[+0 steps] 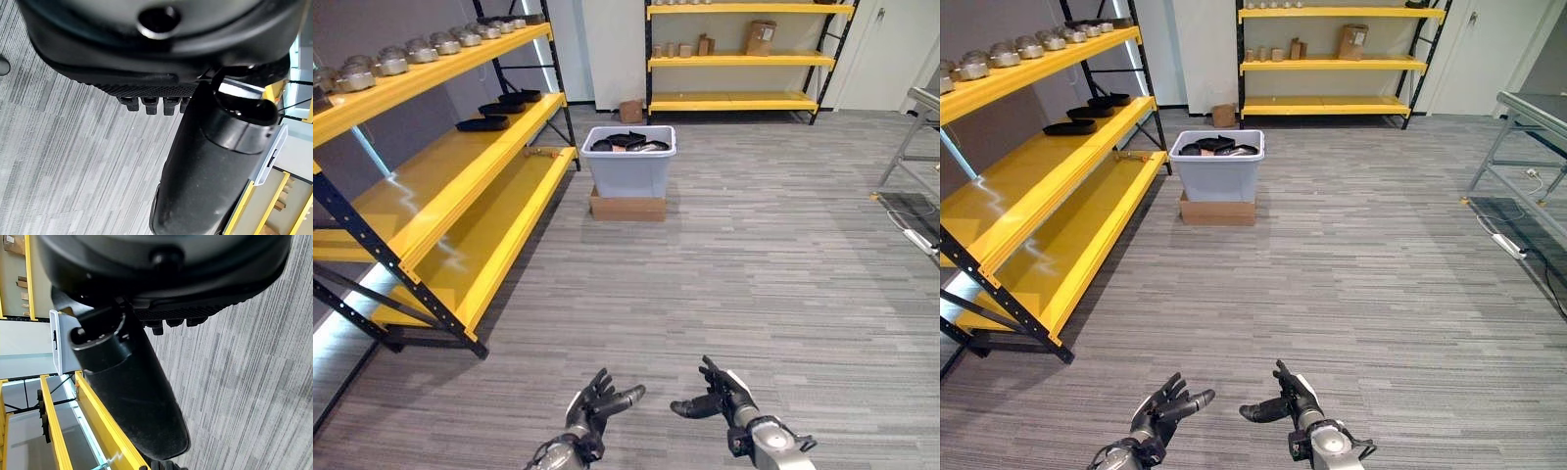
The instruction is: Move parts from the plastic box to the shelf.
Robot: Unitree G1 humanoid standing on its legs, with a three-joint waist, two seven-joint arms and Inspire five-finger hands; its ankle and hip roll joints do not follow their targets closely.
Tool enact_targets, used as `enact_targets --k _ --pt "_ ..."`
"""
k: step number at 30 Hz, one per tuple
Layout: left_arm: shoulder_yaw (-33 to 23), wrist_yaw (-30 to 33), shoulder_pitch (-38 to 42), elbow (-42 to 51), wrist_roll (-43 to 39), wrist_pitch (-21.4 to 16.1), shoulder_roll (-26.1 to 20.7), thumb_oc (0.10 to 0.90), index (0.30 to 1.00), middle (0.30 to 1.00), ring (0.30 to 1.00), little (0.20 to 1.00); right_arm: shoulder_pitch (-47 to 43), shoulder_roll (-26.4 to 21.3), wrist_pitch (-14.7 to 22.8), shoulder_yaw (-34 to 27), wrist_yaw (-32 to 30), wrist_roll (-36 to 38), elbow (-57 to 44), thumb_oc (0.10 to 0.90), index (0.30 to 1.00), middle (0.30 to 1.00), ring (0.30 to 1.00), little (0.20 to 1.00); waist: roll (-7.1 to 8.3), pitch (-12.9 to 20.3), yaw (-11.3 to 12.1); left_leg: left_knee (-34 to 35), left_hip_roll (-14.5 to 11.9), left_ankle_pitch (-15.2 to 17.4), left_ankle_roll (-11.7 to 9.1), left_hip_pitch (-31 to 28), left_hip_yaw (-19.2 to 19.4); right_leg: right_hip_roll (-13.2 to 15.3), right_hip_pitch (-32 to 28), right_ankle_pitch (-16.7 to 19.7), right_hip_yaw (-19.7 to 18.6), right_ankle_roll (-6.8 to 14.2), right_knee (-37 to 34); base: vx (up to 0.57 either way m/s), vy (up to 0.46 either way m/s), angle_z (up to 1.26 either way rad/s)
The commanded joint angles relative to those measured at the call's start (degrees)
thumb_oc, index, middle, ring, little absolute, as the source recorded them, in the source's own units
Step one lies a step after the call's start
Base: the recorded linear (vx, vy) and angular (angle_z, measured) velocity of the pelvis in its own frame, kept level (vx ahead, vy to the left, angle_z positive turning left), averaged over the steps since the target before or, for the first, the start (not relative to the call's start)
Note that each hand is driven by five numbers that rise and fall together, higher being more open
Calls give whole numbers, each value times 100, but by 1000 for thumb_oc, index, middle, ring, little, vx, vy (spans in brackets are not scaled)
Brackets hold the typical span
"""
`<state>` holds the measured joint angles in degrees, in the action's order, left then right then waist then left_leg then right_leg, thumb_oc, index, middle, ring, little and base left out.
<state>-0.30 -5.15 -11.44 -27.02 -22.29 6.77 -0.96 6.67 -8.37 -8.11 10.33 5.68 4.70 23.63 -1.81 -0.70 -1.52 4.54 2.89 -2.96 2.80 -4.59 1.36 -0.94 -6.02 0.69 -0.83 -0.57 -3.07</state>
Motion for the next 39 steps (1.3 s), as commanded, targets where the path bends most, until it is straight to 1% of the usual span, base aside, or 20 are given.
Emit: enact_targets --k 1,13,20,35,39 --pt "-2 -112 446 282 -124 -394 139 900 1000 1000 1000 1000 -346 110 449 -111 33 94 -379 900 1000 1000 1000 1000 -28 139 -18 46 -202 -56 -249 68 0 24 223 293 78 -95 -193 0 0 0" --pt "-65 12 522 235 -12 -391 124 900 1000 1000 1000 1000 -396 97 413 -80 35 83 -364 900 1000 1000 1000 1000 -11 96 -11 46 -202 -51 -258 52 -4 20 206 308 66 -94 -193 -1 0 0" --pt "-28 -17 541 231 6 -358 129 900 1000 1000 1000 1000 -406 110 415 -76 36 113 -315 900 1000 1000 1000 1000 -9 80 -7 46 -202 -51 -260 48 -7 22 198 305 71 -99 -193 0 0 0" --pt "-93 60 554 602 155 -461 -30 900 1000 1000 1000 1000 -416 165 433 -102 39 162 -277 900 1000 1000 1000 1000 16 -15 28 46 -173 -69 -283 15 -10 55 185 342 73 -109 -192 1 11 0" --pt "-112 96 568 650 211 -436 -59 900 1000 1000 1000 1000 -463 176 451 -60 30 129 -201 900 1000 1000 1000 1000 13 -98 65 46 -157 -136 -299 -30 1 76 198 361 63 -116 -139 -2 55 -1"
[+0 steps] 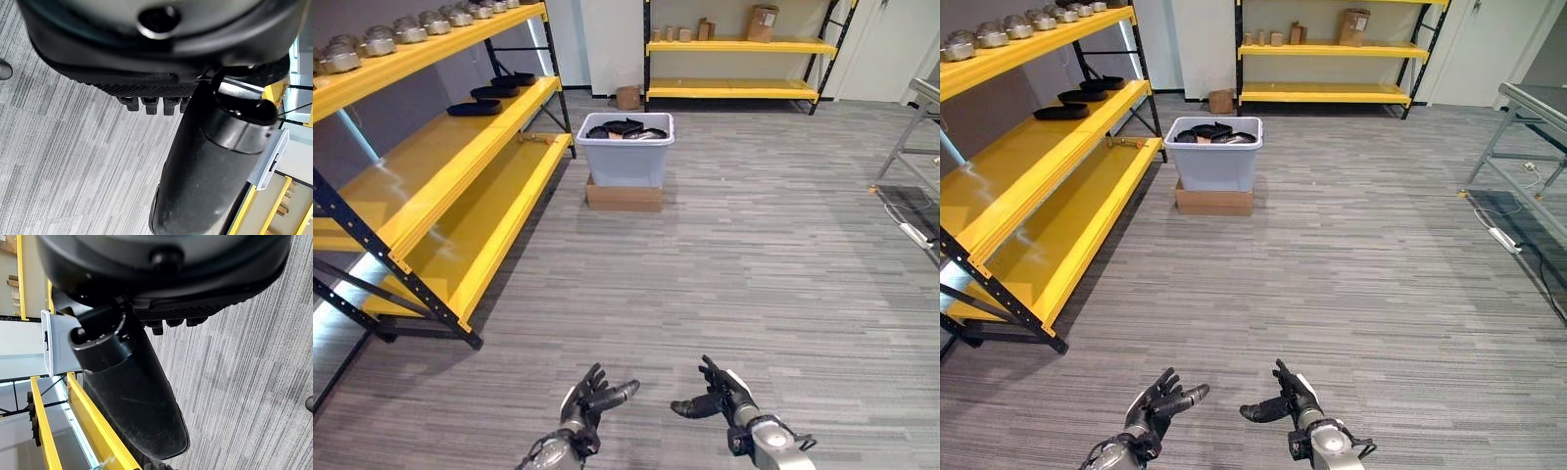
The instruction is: Move parts from the plastic box to the shelf.
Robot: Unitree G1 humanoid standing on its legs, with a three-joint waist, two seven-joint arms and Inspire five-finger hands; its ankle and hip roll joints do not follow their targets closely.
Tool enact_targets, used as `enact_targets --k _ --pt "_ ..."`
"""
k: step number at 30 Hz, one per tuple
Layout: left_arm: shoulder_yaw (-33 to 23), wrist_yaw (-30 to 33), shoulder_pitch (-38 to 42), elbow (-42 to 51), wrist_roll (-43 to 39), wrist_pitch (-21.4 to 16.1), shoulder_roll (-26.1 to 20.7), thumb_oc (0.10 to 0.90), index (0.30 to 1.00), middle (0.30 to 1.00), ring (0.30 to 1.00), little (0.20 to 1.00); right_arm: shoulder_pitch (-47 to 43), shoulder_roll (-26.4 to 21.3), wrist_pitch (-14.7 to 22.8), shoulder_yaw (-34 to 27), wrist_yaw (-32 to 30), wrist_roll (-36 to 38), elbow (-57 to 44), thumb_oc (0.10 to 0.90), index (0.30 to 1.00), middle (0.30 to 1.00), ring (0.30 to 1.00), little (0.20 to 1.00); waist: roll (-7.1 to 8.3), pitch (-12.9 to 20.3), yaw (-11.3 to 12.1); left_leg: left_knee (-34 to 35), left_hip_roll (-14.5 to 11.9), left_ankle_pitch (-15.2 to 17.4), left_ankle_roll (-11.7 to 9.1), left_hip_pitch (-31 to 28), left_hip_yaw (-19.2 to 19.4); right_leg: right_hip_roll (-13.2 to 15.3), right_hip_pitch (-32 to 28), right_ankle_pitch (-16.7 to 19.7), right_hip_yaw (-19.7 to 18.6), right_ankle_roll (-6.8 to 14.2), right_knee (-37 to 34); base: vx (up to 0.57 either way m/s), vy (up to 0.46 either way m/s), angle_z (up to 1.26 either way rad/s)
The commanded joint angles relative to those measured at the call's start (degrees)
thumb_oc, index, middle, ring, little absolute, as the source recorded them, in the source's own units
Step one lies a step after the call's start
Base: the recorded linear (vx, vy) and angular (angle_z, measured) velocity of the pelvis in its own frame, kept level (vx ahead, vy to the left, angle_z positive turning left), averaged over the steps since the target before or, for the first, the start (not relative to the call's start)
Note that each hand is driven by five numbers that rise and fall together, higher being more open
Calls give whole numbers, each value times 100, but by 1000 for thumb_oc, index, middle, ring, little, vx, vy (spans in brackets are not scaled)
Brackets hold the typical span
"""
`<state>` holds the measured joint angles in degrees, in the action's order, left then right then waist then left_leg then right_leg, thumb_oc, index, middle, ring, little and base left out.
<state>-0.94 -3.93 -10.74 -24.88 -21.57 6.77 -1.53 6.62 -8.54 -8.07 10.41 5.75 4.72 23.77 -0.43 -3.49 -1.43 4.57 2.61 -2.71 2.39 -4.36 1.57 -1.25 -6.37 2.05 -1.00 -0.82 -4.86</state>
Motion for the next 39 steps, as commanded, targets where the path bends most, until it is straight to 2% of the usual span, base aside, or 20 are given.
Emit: enact_targets --k 1,5,7,8,9,17,18,19,22,26,28,30,31,32,33,34,36,37,38,39 --pt "-60 -32 521 426 132 -426 3 900 1000 1000 1000 1000 -503 178 452 -34 21 122 -192 900 1000 1000 1000 1000 -135 141 74 -1 -120 -206 -273 -66 -24 113 238 233 77 -99 108 -1 70 -6" --pt "-66 -13 552 518 232 -414 -97 900 1000 1000 1000 1000 -550 175 447 -26 11 137 -167 900 1000 1000 1000 1000 -156 6 130 -227 -85 -255 -277 -22 -80 126 405 242 -6 -151 615 -13 95 -15" --pt "2 -4 598 687 349 -414 -156 900 1000 1000 1000 1000 -506 167 470 -37 -22 170 -207 900 1000 1000 1000 1000 -320 -339 30 -217 -113 -276 -273 -237 -121 -30 1020 285 -26 -209 2101 -6 250 -26" --pt "40 1 641 703 411 -418 -199 900 1000 1000 1000 1000 -494 170 468 -32 -26 204 -221 900 1000 1000 1000 1000 -400 -487 -43 -168 -162 -286 -272 -373 -140 -155 1207 293 -58 -228 2578 53 247 -11" --pt "38 13 688 742 501 -431 -235 900 1000 1000 1000 1000 -454 157 457 -34 -9 205 -285 900 1000 1000 1000 1000 -446 -662 -102 -2 -100 -296 -270 -640 -247 -278 1401 256 3 -244 2668 98 165 12" --pt "130 111 803 768 470 -508 -77 900 1000 1000 1000 1000 -599 61 431 31 -104 240 -188 900 1000 1000 1000 1000 -482 -978 -425 43 112 -104 -229 -1030 -353 -358 2050 492 314 -67 753 136 40 20" --pt "158 97 812 769 402 -480 -38 900 1000 1000 1000 1000 -620 47 430 76 -105 232 -199 900 1000 1000 1000 1000 -483 -968 -460 43 106 -65 -225 -1066 -317 -365 2091 509 385 -38 632 204 -33 13" --pt "204 62 833 740 331 -455 31 900 1000 1000 1000 1000 -541 34 451 54 -106 184 -212 900 1000 1000 1000 1000 -435 -774 -481 43 133 54 -203 -1067 -284 -326 1842 520 287 -67 459 205 -42 23" --pt "270 89 983 789 306 -460 90 900 1000 1000 1000 1000 -638 -114 475 33 -172 195 -238 900 1000 1000 1000 1000 -602 -599 -575 41 32 -83 -136 -1037 -246 -410 1889 630 231 7 808 231 -26 44" --pt "306 92 1058 786 363 -434 112 900 1000 1000 1000 1000 -677 -187 475 -3 -204 204 -203 900 1000 1000 1000 1000 -641 -532 -614 -302 -54 -118 -166 -1060 -295 -401 1803 585 265 -17 1033 219 -38 20" --pt "315 87 1047 823 336 -385 187 900 1000 1000 1000 1000 -646 -272 489 -55 -202 177 -197 900 1000 1000 1000 1000 -540 -419 -675 -1105 -97 -176 -245 -837 -281 -274 1567 557 285 -45 1016 268 -117 5" --pt "360 68 988 931 349 -352 215 900 1000 1000 1000 1000 -571 -344 495 -134 -201 145 -239 900 1000 1000 1000 1000 -339 -421 -621 -2559 -32 -98 -386 -386 -134 -107 1167 505 275 -95 938 229 -125 26" --pt "361 68 987 932 349 -352 214 900 1000 1000 1000 1000 -569 -343 494 -135 -201 145 -241 900 1000 1000 1000 1000 -346 -424 -626 -2600 -41 -75 -387 -368 -140 -114 1166 504 284 -96 938 165 -171 36" --pt "378 50 929 960 364 -355 244 900 1000 1000 1000 1000 -551 -386 482 -172 -213 137 -260 900 1000 1000 1000 1000 -28 -581 -427 -4088 360 33 -479 266 -118 144 763 520 216 -156 823 174 -199 20" --pt "340 49 900 939 374 -358 203 900 1000 1000 1000 1000 -546 -390 480 -179 -217 97 -282 900 1000 1000 1000 1000 135 -767 -228 -4330 282 191 -464 723 -4 227 407 496 130 -170 704 246 -217 -6" --pt "314 42 896 891 380 -376 165 900 1000 1000 1000 1000 -525 -353 487 -204 -222 89 -280 900 1000 1000 1000 1000 196 -811 -175 -4004 13 250 -342 921 120 245 235 471 49 -159 601 222 -93 -26" --pt "308 -3 818 882 364 -374 94 900 1000 1000 1000 1000 -496 -307 497 -287 -234 95 -236 900 1000 1000 1000 1000 240 -772 -94 -3142 -252 290 -270 1062 98 247 29 440 -46 -149 465 267 30 -27" --pt "281 -18 813 877 388 -393 52 900 1000 1000 1000 1000 -490 -285 514 -321 -234 67 -213 900 1000 1000 1000 1000 227 -742 -43 -2318 -421 261 -204 1169 37 234 -80 401 -103 -122 375 308 81 -6" --pt "257 -35 776 905 411 -408 5 900 1000 1000 1000 1000 -456 -250 526 -352 -218 57 -217 900 1000 1000 1000 1000 233 -724 35 -1642 -551 144 -201 1254 54 203 -220 377 -142 -94 275 223 60 7" --pt "260 -35 767 907 410 -408 3 900 1000 1000 1000 1000 -449 -248 527 -351 -217 56 -218 900 1000 1000 1000 1000 249 -739 51 -1582 -541 132 -202 1188 74 218 -260 374 -155 -94 257 210 64 5"
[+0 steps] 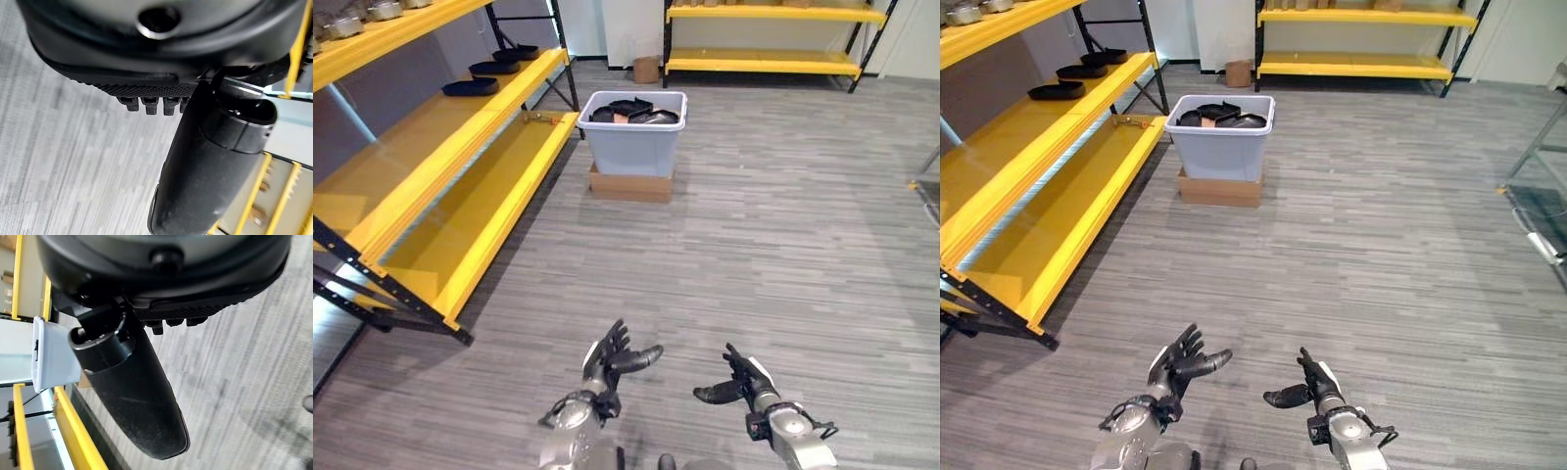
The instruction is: Move parts from the plastic box to the shelf.
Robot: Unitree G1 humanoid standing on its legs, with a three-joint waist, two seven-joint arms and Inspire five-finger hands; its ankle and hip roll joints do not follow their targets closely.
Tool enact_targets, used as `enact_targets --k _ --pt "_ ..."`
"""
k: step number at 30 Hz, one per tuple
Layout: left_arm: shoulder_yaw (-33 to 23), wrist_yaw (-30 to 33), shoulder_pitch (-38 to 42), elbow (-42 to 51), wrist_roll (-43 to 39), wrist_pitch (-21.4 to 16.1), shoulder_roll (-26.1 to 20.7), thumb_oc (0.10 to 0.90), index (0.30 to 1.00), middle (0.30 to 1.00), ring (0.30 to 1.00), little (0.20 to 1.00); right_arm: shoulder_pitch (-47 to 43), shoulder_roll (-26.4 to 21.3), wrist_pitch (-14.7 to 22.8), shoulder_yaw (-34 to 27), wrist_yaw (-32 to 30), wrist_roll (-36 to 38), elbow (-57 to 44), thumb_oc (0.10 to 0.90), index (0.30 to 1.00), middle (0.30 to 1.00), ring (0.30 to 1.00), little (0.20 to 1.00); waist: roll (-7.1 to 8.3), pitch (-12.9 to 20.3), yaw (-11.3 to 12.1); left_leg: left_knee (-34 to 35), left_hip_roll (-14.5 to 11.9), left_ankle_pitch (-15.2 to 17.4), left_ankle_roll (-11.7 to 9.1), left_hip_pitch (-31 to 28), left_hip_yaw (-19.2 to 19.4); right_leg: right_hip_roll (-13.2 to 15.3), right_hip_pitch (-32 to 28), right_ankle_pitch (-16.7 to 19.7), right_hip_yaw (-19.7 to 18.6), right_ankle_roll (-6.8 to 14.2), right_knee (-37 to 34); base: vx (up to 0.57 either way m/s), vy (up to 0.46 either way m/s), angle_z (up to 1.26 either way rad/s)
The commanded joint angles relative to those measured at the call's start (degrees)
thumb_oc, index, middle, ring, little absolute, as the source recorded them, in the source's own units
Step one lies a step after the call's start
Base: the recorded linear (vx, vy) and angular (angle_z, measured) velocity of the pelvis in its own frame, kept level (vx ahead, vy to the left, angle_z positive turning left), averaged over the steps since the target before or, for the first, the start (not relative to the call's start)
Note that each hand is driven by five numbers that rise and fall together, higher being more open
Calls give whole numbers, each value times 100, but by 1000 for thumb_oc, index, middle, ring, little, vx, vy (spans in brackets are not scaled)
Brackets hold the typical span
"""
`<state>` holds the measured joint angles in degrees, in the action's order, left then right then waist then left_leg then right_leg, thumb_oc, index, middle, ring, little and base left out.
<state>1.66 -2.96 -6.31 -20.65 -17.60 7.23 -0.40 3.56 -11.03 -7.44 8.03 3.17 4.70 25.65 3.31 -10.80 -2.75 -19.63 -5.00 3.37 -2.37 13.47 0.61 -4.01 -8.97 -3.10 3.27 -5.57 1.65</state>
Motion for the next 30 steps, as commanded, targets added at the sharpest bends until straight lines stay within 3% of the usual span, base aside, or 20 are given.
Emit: enact_targets --k 1,3,4,9,13,15,18,20,23,25,28,29,30 --pt "-27 -149 266 511 5 -449 -120 900 1000 1000 1000 1000 -88 49 471 -138 59 68 -387 900 1000 1000 1000 1000 -146 27 229 1232 146 -598 242 -514 133 476 -100 884 -629 394 -461 305 137 -6" --pt "-81 -171 211 499 -3 -468 -96 900 1000 1000 1000 1000 -132 115 475 -99 91 87 -367 900 1000 1000 1000 1000 -191 169 305 1560 111 -740 144 -337 115 509 -261 888 -752 372 -579 342 190 -25" --pt "-163 -170 234 458 10 -458 -126 900 1000 1000 1000 1000 -171 202 483 -47 150 85 -351 900 1000 1000 1000 1000 -312 403 305 1778 114 -845 31 -776 56 548 -240 860 -800 331 -547 237 202 -33" --pt "-113 -193 245 518 20 -487 -189 900 1000 1000 1000 1000 -174 249 479 -65 186 163 -432 900 1000 1000 1000 1000 -310 701 357 1803 273 -842 49 -892 164 762 -173 921 -792 353 -463 202 175 -48" --pt "-267 -200 302 488 79 -482 -174 900 1000 1000 1000 1000 -367 321 451 40 186 125 -376 900 1000 1000 1000 1000 -409 822 524 1908 420 -886 93 -1160 293 950 -103 934 -617 391 162 235 219 -13" --pt "-299 -223 274 441 89 -478 -121 900 1000 1000 1000 1000 -308 337 482 80 251 103 -380 900 1000 1000 1000 1000 -624 706 486 1995 404 -901 141 -1588 312 791 380 943 -561 326 1653 222 262 -37" --pt "-168 -223 350 385 93 -453 -134 900 1000 1000 1000 1000 -133 332 480 78 283 113 -472 900 1000 1000 1000 1000 -858 138 124 2106 434 -895 221 -2307 5 229 1246 697 -501 282 3151 157 199 22" --pt "-98 -210 335 432 80 -447 -134 900 1000 1000 1000 1000 -82 262 478 62 298 136 -551 900 1000 1000 1000 1000 -876 -26 -44 2197 469 -929 230 -2514 -122 35 1686 685 -439 353 2855 234 52 68" --pt "-67 -196 293 468 106 -458 -124 900 1000 1000 1000 1000 -183 201 451 102 276 182 -439 900 1000 1000 1000 1000 -916 -237 -237 2395 554 -840 259 -2810 -219 199 2407 850 -208 443 1312 257 -32 16" --pt "-74 -140 269 459 69 -462 -116 900 1000 1000 1000 1000 -218 197 442 192 294 203 -470 900 1000 1000 1000 1000 -960 -238 -340 2463 486 -746 259 -2943 -198 214 2584 964 -204 492 356 252 -68 10" --pt "-72 -67 234 509 -15 -453 -157 900 1000 1000 1000 1000 -147 241 434 212 340 157 -587 900 1000 1000 1000 1000 -872 -123 -337 2463 512 -707 231 -2988 -138 209 2284 953 -111 482 229 191 -125 19" --pt "-34 -72 361 368 59 -483 -117 900 1000 1000 1000 1000 -248 247 442 222 298 105 -431 900 1000 1000 1000 1000 -806 108 -288 2357 529 -697 280 -2895 -110 227 2072 1018 -154 501 133 234 -116 37" --pt "-12 -78 414 360 48 -481 -78 900 1000 1000 1000 1000 -290 212 442 200 261 135 -386 900 1000 1000 1000 1000 -838 198 -311 2178 489 -709 299 -2794 -105 229 2039 1074 -150 543 153 304 -161 27"
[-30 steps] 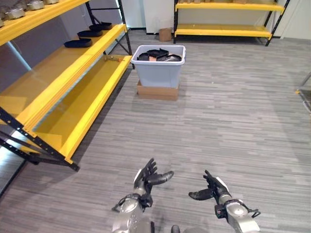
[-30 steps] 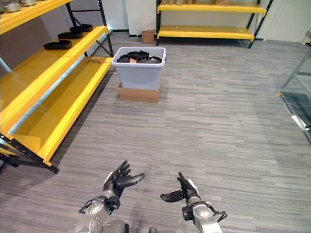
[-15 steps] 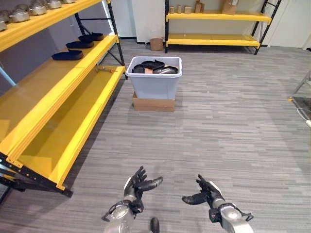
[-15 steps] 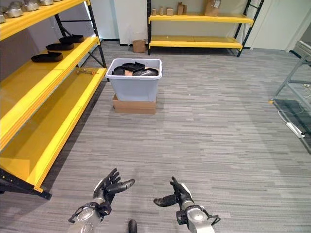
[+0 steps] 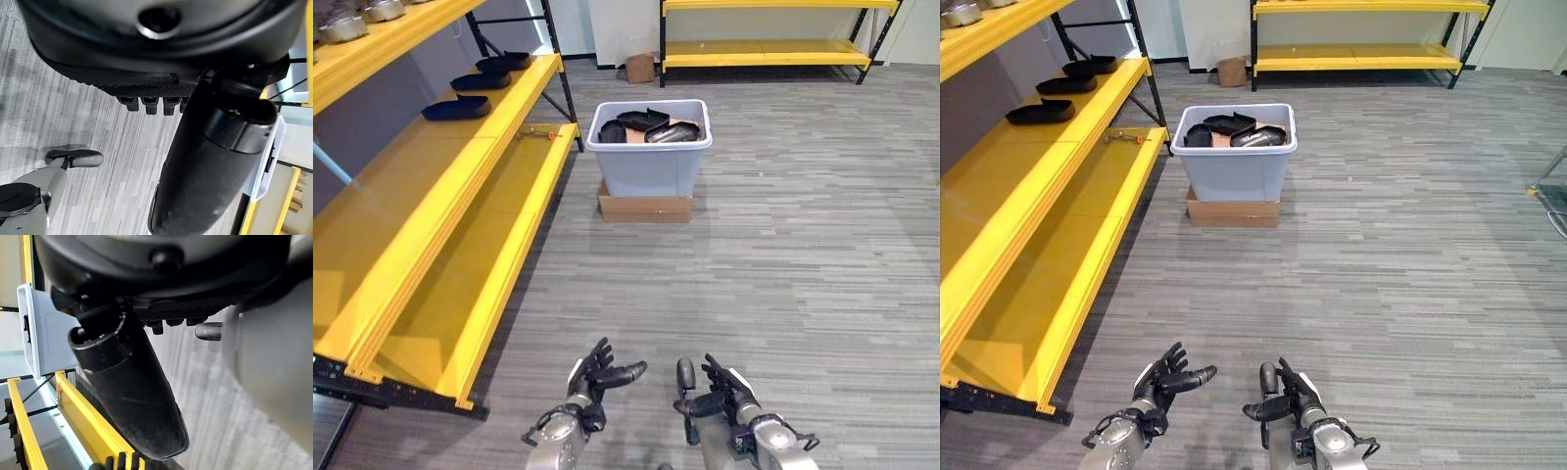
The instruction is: Move parts from the plastic box to the shelf.
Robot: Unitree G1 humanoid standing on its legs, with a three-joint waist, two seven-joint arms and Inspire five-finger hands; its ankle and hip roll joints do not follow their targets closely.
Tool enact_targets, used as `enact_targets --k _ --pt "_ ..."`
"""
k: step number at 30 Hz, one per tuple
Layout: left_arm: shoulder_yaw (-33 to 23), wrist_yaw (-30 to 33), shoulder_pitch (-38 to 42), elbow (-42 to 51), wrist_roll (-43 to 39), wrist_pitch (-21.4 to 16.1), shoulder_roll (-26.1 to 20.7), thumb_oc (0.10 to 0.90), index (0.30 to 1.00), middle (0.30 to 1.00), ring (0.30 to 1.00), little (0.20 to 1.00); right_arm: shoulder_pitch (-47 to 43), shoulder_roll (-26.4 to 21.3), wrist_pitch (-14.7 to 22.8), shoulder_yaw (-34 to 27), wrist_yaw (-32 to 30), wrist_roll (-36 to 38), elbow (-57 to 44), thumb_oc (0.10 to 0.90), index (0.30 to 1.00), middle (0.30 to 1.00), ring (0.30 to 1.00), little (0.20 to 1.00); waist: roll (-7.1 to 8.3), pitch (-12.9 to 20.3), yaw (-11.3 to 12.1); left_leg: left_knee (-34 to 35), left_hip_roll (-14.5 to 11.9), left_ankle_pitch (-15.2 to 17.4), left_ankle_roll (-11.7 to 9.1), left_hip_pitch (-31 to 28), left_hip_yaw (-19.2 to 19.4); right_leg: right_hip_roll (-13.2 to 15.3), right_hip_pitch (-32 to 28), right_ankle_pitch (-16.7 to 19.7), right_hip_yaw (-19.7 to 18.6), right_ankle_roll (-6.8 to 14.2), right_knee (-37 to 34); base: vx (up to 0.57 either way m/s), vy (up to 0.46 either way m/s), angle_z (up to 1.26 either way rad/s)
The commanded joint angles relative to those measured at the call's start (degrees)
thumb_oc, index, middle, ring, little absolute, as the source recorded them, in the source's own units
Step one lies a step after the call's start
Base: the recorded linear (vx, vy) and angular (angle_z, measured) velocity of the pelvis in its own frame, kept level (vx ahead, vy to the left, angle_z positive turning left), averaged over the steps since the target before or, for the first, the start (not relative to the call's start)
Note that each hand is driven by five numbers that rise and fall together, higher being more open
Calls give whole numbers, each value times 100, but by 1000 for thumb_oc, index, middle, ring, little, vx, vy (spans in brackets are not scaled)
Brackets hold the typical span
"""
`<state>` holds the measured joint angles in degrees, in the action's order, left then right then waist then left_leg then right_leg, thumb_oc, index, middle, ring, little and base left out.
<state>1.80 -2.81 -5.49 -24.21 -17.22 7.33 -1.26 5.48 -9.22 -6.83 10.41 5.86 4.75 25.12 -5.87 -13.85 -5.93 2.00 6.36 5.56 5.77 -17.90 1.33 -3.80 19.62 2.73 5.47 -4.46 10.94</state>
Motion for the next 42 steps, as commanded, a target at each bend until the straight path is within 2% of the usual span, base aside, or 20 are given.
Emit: enact_targets --k 1,6,9,10,11,12,15,16,19,20,21,23,27,30,32,33,34,37,40,42 --pt "-23 -97 350 723 12 -486 22 900 1000 1000 1000 1000 -497 8 371 -55 -24 167 -372 900 1000 1000 1000 1000 86 550 -3 -163 -690 -927 -521 424 -163 217 -890 513 -363 443 -838 230 -114 19" --pt "44 -125 331 770 86 -468 57 900 1000 1000 1000 1000 -514 -111 381 -102 -58 156 -352 900 1000 1000 1000 1000 323 653 70 -1784 -735 -911 -624 898 -139 369 -1598 510 -280 399 -982 264 -184 18" --pt "36 -134 198 841 52 -462 72 900 1000 1000 1000 1000 -457 -155 368 -98 -34 121 -394 900 1000 1000 1000 1000 692 454 305 -3862 -493 -651 -751 1634 -47 597 -2103 474 -296 319 -992 151 -200 10" --pt "38 -134 197 842 52 -462 69 900 1000 1000 1000 1000 -455 -153 366 -99 -34 121 -396 900 1000 1000 1000 1000 673 447 301 -3921 -513 -621 -752 1658 -56 577 -2106 474 -287 318 -991 67 -218 -27" --pt "30 -144 157 805 55 -472 66 900 1000 1000 1000 1000 -454 -194 351 -72 -20 69 -387 900 1000 1000 1000 1000 878 176 496 -5303 -235 -441 -803 2297 43 733 -2425 512 -272 265 -999 78 -181 -17" --pt "41 -149 160 777 60 -477 46 900 1000 1000 1000 1000 -461 -211 348 -87 -40 37 -375 900 1000 1000 1000 1000 943 87 555 -5531 -285 -356 -778 2529 187 749 -2554 507 -317 241 -1044 135 -213 -16" --pt "37 -150 167 737 34 -491 -18 900 1000 1000 1000 1000 -411 -198 342 -186 -89 22 -364 900 1000 1000 1000 1000 978 49 562 -4776 -595 -354 -709 2859 367 724 -2753 455 -359 232 -1221 180 -39 -12" --pt "47 -155 158 760 41 -507 -105 900 1000 1000 1000 1000 -399 -176 352 -265 -124 36 -396 900 1000 1000 1000 1000 946 88 585 -3693 -731 -451 -684 3021 295 652 -2870 435 -389 246 -1363 172 21 -9" --pt "37 -162 147 780 43 -517 -157 900 1000 1000 1000 1000 -383 -144 363 -303 -132 48 -395 900 1000 1000 1000 1000 932 84 636 -2758 -820 -546 -648 2949 286 601 -2966 421 -439 269 -1438 225 39 0" --pt "-15 -163 172 777 54 -525 -220 900 1000 1000 1000 1000 -391 -83 379 -351 -160 59 -328 900 1000 1000 1000 1000 888 90 782 -1158 -910 -731 -577 3020 188 500 -3172 351 -584 316 -1556 311 89 -6" --pt "-28 -157 168 771 41 -537 -234 900 1000 1000 1000 1000 -397 -45 378 -331 -167 73 -288 900 1000 1000 1000 1000 837 118 826 -672 -997 -839 -604 3050 152 475 -3258 264 -643 324 -1575 493 174 -3" --pt "-147 -162 115 797 54 -536 -238 900 1000 1000 1000 1000 -448 57 385 -293 -131 76 -242 900 1000 1000 1000 1000 655 441 859 -622 -1011 -1031 -718 2712 -68 484 -3228 282 -838 305 -1517 378 195 -41" --pt "-152 -186 165 809 103 -558 -256 900 1000 1000 1000 1000 -493 139 389 -216 -66 153 -319 900 1000 1000 1000 1000 588 908 889 -460 -874 -1047 -719 2366 27 712 -3130 329 -895 305 -1280 360 205 -70" --pt "-195 -235 212 842 147 -522 -237 900 1000 1000 1000 1000 -534 195 385 -180 -66 170 -272 900 1000 1000 1000 1000 445 987 958 -508 -735 -1124 -669 2195 4 790 -2986 446 -1015 321 -445 298 240 -4" --pt "-93 -295 225 799 120 -442 -216 900 1000 1000 1000 1000 -439 208 394 -141 -6 188 -355 900 1000 1000 1000 1000 -135 391 635 -329 -874 -1070 -534 1193 -226 150 -1695 255 -1006 249 2737 296 371 -25" --pt "-61 -297 248 788 124 -440 -228 900 1000 1000 1000 1000 -445 195 401 -117 6 206 -365 900 1000 1000 1000 1000 -233 148 544 -308 -904 -1098 -508 1031 -299 -43 -1393 74 -1019 239 3350 233 199 22" --pt "-17 -308 214 834 124 -432 -274 900 1000 1000 1000 1000 -430 193 396 -93 45 213 -511 900 1000 1000 1000 1000 -245 -2 462 -196 -886 -1177 -531 804 -379 116 -1038 9 -877 206 2974 351 -50 54" --pt "3 -323 37 764 90 -463 -196 900 1000 1000 1000 1000 -431 168 343 -91 65 241 -427 900 1000 1000 1000 1000 -136 78 260 -6 -868 -1066 -581 517 -465 823 -790 322 -817 397 -240 471 -227 69" --pt "22 -274 46 694 134 -440 -141 900 1000 1000 1000 1000 -489 198 328 -5 76 207 -365 900 1000 1000 1000 1000 -17 440 231 -451 -1093 -987 -470 504 -460 789 -916 418 -617 537 -402 514 -404 -25" --pt "21 -279 123 666 122 -432 -31 900 1000 1000 1000 1000 -465 36 347 -59 45 275 -408 900 1000 1000 1000 1000 270 579 253 -1868 -1153 -858 -490 1020 -369 664 -1550 481 -534 530 -616 627 -583 13"
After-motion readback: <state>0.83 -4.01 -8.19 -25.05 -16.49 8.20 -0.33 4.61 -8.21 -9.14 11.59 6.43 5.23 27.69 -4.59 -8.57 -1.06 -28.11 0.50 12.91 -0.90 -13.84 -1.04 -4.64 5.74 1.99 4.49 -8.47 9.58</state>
